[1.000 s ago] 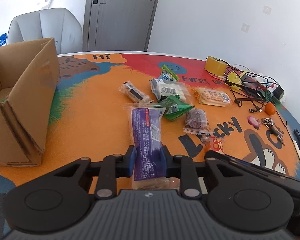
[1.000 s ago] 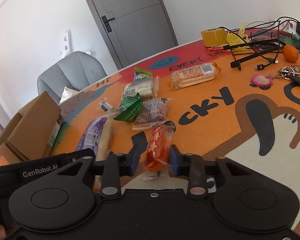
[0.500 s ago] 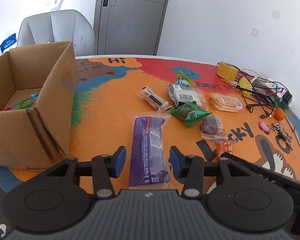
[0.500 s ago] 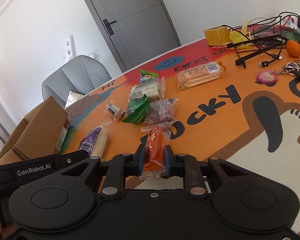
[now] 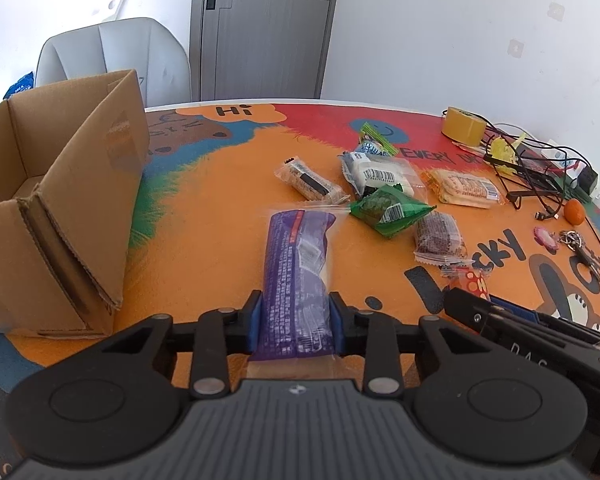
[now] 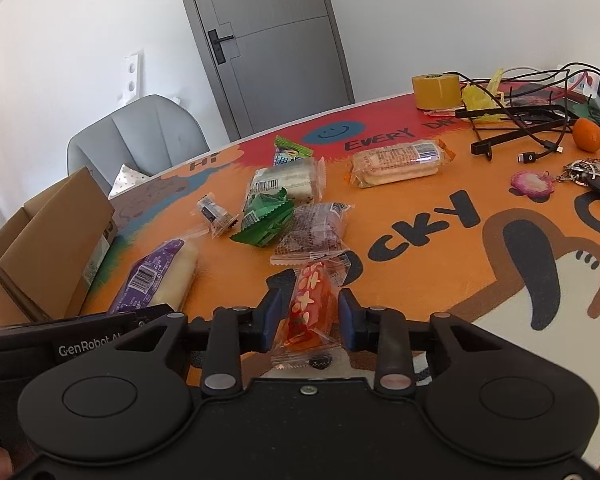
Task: Organize snacks
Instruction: 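Lift the purple bar and orange packet toward the cardboard box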
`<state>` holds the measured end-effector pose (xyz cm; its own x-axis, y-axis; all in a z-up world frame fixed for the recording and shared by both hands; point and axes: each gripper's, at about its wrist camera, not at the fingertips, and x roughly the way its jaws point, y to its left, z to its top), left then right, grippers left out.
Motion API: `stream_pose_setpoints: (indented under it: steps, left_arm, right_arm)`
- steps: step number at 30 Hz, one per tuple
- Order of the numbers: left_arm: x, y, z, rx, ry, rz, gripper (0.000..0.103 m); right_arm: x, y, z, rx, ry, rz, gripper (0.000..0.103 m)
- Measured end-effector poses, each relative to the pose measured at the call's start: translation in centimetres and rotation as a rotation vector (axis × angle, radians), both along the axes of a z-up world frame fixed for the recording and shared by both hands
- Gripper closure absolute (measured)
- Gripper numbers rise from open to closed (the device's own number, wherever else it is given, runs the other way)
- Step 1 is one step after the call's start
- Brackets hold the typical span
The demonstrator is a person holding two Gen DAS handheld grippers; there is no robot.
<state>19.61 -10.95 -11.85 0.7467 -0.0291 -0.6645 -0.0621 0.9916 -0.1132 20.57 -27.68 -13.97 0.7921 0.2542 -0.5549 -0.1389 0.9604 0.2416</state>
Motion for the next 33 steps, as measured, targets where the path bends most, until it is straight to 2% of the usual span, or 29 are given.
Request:
stream_pose_setpoints:
  steps: [6,17,33]
  left_arm:
    - [-0.5,-0.1,0.7,-0.010,-0.007,-0.008,0.073]
    - [-1.9,0.8,3.5,-0.020,-0.077,0.011,0.073]
    - [-3.8,5.1,8.0,-0.026,-0.191,0.083,0.073]
  right_arm:
    - [-0.5,-0.7,0.1,0.058,0.012,-0.004,0.082]
    - [-1.6,-0.7,2.2,0.126,-0.050,-0.003,0.082]
    - [-2.2,2.1,5.5,0.160,-0.145,0.048,0.083]
